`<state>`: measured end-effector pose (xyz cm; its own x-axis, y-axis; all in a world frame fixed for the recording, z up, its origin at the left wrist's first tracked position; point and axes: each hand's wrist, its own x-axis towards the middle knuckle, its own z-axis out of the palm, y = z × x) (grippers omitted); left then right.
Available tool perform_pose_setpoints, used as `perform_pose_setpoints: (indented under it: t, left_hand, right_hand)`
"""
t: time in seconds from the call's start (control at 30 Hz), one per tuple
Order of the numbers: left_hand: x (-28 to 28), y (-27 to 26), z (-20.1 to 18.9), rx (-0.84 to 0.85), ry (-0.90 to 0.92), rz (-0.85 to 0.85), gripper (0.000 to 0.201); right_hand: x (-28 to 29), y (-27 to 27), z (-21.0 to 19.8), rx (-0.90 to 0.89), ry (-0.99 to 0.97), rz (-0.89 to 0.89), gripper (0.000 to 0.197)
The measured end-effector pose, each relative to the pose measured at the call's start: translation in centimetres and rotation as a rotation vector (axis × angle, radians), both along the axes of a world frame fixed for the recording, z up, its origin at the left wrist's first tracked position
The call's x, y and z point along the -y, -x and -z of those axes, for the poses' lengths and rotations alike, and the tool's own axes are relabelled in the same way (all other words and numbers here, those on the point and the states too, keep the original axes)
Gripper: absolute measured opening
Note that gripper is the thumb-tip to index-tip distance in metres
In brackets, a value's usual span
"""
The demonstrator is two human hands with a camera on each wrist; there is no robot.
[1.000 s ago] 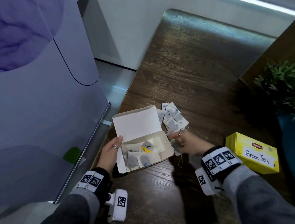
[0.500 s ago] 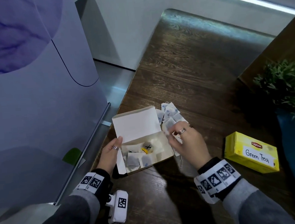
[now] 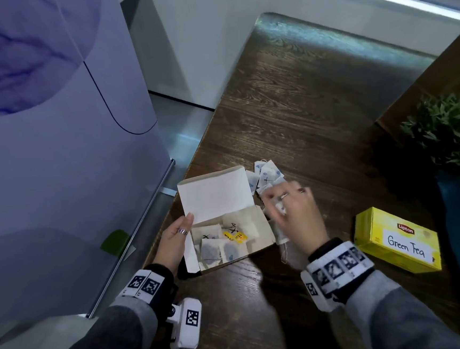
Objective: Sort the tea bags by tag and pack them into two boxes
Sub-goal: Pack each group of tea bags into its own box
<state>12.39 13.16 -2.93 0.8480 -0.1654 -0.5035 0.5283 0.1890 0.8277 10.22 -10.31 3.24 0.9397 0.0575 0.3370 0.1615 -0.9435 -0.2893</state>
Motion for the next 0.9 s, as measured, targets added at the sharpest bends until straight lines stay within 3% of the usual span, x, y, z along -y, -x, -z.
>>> perform_pose_setpoints:
  t: [0.07, 0.13, 0.23, 0.43, 0.6, 0.73, 0.9]
  left_hand:
    - [0.0, 0.0, 0.0, 0.003, 0.001, -0.002, 0.025]
    - [0.1, 0.0, 0.0, 0.006, 0.001, 0.0, 0.025]
    - [0.2, -0.1, 0.0, 0.01, 0.0, -0.007, 0.023]
    - [0.1, -0.1, 0.2, 0.002, -0.007, -0.011, 0.024]
    - [0.3, -0.1, 0.1, 0.011, -0.008, -0.012, 0.024]
    - [0.2, -0.1, 0.1, 0.014, -0.019, -0.007, 0.024]
    - [0.1, 0.0, 0.0, 0.008, -0.026, -0.006, 0.024]
  right_hand:
    - [3.0, -1.3, 0.5, -0.19, -0.126, 0.209, 0.025]
    - [5.7, -2.2, 1.8, -0.51, -0.207, 0.377, 0.044]
    - [7.9, -2.1, 4.6, -0.763, -0.249, 0.413, 0.058]
    - [8.4, -0.6, 5.9, -0.713, -0.463, 0.451, 0.023]
    - [8.1, -0.5, 5.6, -0.632, -0.707, 0.353, 0.026]
    - [6.8, -1.0, 5.9, -0.753, -0.56, 0.31, 0.048]
    - [5.1, -1.1, 6.4, -0.691, -0.572, 0.431, 0.048]
